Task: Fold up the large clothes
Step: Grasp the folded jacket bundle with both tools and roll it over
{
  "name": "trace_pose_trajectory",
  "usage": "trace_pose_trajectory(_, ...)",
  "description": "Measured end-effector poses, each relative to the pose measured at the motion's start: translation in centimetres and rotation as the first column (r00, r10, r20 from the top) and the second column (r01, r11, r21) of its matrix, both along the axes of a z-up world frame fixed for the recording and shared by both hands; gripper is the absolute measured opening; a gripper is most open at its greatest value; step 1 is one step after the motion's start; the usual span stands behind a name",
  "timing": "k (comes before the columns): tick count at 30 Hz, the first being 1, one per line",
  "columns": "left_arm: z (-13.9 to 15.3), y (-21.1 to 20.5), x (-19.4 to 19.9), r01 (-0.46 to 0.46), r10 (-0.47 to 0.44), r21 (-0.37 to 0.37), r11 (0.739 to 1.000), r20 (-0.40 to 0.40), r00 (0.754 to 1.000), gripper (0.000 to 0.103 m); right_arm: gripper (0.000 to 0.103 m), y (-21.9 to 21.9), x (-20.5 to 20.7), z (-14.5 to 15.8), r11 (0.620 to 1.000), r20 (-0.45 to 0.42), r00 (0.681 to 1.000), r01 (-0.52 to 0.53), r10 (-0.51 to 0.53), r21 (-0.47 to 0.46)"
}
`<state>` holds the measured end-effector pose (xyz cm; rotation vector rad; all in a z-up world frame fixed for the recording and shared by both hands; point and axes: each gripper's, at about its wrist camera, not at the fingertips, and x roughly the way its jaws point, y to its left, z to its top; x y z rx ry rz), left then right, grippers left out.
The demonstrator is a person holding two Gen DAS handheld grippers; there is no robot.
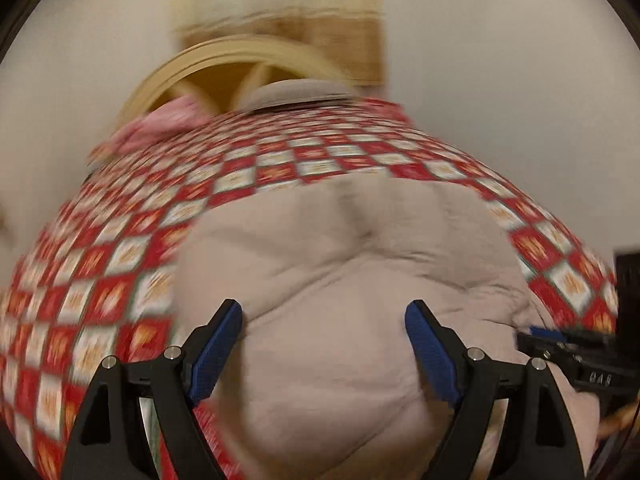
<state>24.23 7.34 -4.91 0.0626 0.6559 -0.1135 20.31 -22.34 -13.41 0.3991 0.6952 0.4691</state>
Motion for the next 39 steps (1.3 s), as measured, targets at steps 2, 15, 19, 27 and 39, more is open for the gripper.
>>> trace_pose_trajectory(2, 0.1, 1.5, -0.1, -0.143, 0.142, -0.022, 0.989, -0.051, 0.989, 0.084, 0.026, 0.0, 0.0, 0.0, 1.0, 0.004, 1.0, 0.003, -0.003, 0.003)
trace_pose_trajectory(15, -2.4, -0.2, 1.1, -0.198, 0.2, 0.043, 0.979, -0.047, 0.979, 0.092, 0.034, 0.3, -0.8, 1.2, 0.999, -0.005, 0.999, 0.052, -0.052, 0.006)
trace_pose_trajectory(19, -2.5, 0.0, 1.1, -0.197, 0.199, 0.052, 0.979, -0.035, 0.979, 0.092, 0.051, 0.2, -0.3, 4.0, 0.998, -0.072, 0.997, 0.027, -0.031, -0.049)
trace_pose_trajectory(27, -2.4, 0.0, 1.2, -0.195, 0.197, 0.047, 0.98, -0.04, 0.98, 0.092, 0.103, 1.3, 2.6, 12.5, 0.982, 0.09, 0.996, 0.022, -0.005, -0.186)
trace_pose_trajectory(39, -4.7, 7.6, -0.2, -0.213, 0.186, -0.454, 0.865, -0.105, 0.977, 0.096, 0.103, -0.8, 11.8, -0.3, 0.99, -0.281, 0.958, -0.023, 0.062, 0.138)
